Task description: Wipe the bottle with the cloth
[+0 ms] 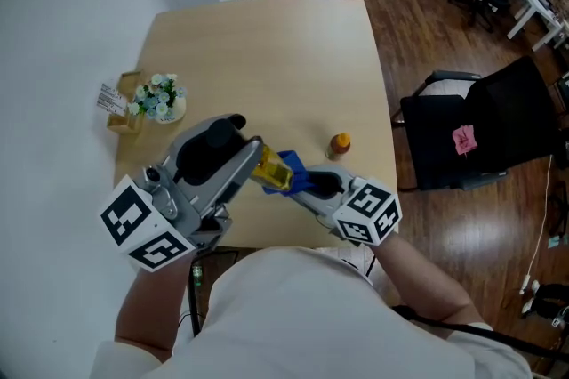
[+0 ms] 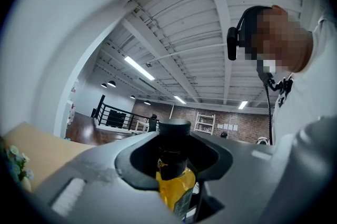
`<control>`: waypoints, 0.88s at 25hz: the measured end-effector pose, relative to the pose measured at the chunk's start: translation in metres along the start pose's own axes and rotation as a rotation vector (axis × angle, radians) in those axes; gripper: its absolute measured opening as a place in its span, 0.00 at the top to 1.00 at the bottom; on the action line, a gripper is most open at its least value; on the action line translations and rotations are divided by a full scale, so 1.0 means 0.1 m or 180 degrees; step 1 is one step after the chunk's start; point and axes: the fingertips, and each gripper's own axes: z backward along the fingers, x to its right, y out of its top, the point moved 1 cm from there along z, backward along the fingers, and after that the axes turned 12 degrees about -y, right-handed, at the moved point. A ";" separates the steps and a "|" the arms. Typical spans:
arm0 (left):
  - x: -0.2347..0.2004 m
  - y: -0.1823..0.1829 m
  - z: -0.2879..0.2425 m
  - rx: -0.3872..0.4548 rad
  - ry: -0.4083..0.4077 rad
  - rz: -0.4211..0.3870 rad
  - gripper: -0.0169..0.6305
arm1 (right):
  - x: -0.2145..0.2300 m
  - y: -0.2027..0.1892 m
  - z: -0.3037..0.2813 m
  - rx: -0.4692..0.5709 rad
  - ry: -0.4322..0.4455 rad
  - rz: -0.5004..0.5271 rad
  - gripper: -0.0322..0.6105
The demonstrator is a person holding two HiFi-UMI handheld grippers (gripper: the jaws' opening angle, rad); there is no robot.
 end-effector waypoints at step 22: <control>-0.25 -0.19 -0.08 -0.0225 0.0103 -0.0044 0.74 | 0.50 0.05 0.69 0.0228 -0.0524 -0.0256 0.76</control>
